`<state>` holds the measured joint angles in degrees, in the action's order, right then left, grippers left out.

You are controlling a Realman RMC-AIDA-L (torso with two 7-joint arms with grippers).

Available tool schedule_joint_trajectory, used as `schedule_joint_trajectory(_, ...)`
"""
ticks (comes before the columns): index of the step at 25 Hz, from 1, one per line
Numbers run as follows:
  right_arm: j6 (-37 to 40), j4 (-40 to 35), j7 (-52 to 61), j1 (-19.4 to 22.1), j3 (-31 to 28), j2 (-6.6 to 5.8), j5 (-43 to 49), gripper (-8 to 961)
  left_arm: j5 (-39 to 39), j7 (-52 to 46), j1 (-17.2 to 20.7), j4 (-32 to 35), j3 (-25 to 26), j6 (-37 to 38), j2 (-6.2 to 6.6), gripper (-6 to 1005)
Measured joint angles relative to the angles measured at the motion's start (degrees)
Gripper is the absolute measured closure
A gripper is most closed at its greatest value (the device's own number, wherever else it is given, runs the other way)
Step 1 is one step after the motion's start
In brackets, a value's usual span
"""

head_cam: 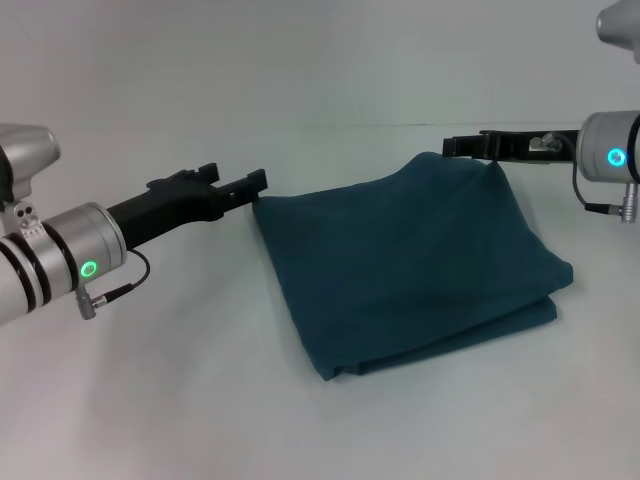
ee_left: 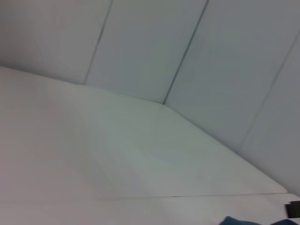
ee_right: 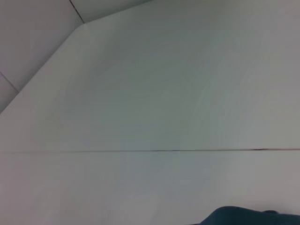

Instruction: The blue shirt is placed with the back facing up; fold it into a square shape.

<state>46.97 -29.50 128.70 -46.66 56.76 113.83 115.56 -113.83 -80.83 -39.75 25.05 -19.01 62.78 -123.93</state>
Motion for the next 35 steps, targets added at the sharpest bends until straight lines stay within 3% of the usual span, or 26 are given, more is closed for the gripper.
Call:
schedule_joint_trajectory(3, 0.17, -0.08, 0.25, 0.40, -0.25, -0.32, -0.02, 431, -0.24, -3.13, -0.40, 0.00, -1.15, -3.46, 0.02, 111)
schedule_joint_trajectory(8, 0.77, -0.11, 0.34, 0.67, -0.33, -0.87, -0.08, 439, -0.44, -10.94, -1.08, -0.08, -8.44, -9.74, 0.00, 112)
schedule_joint_trajectory(12, 1.13, -0.12, 0.37, 0.69, -0.33, -0.99, 0.02, 446, -0.24, -14.93, -1.84, -0.92, -11.28, -14.37, -0.13, 112)
schedule_joint_trajectory(35, 3.77, -3.75, -0.22, 3.29, -0.42, -0.64, -0.79, 484, 0.11, -15.06, -7.61, -8.75, -11.84, -23.62, -0.34, 111)
